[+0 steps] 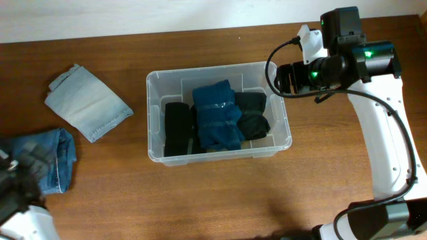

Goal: Pack container

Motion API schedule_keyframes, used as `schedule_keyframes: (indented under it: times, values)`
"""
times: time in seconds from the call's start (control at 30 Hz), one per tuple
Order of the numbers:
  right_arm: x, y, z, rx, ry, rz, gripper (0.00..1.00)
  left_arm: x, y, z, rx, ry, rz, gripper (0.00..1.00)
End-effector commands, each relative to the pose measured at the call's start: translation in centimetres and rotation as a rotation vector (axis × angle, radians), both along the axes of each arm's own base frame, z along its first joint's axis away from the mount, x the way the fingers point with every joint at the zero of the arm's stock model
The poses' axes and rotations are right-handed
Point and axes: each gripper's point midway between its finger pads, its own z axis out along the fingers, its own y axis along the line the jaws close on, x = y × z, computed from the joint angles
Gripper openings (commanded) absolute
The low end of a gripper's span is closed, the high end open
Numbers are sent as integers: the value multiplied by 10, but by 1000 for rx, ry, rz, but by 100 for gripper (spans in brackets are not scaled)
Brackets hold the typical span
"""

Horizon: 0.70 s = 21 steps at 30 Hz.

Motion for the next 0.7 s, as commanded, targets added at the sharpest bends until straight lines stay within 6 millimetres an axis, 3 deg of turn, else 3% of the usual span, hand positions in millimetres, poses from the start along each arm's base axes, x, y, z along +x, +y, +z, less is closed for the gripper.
schedule_keyframes:
  times: [0.0, 0.23, 0.33, 0.5, 0.67]
  values:
    - [-8, 0, 2, -4, 9, 12, 99, -11, 20, -23, -143, -18, 134, 99]
    - [-10, 0, -2, -10, 24, 25, 99, -34, 45, -98, -397, 67, 347, 99]
    - [-10, 0, -6, -11, 33, 25, 98, -32, 47, -126, -484, 88, 351, 99]
    - [-11, 0, -17, -13, 60, 26, 98, -3, 57, -162, -550, 21, 254, 99]
    - [-10, 0, -23, -13, 65, 26, 98, 24, 70, -182, -545, -64, 158, 99]
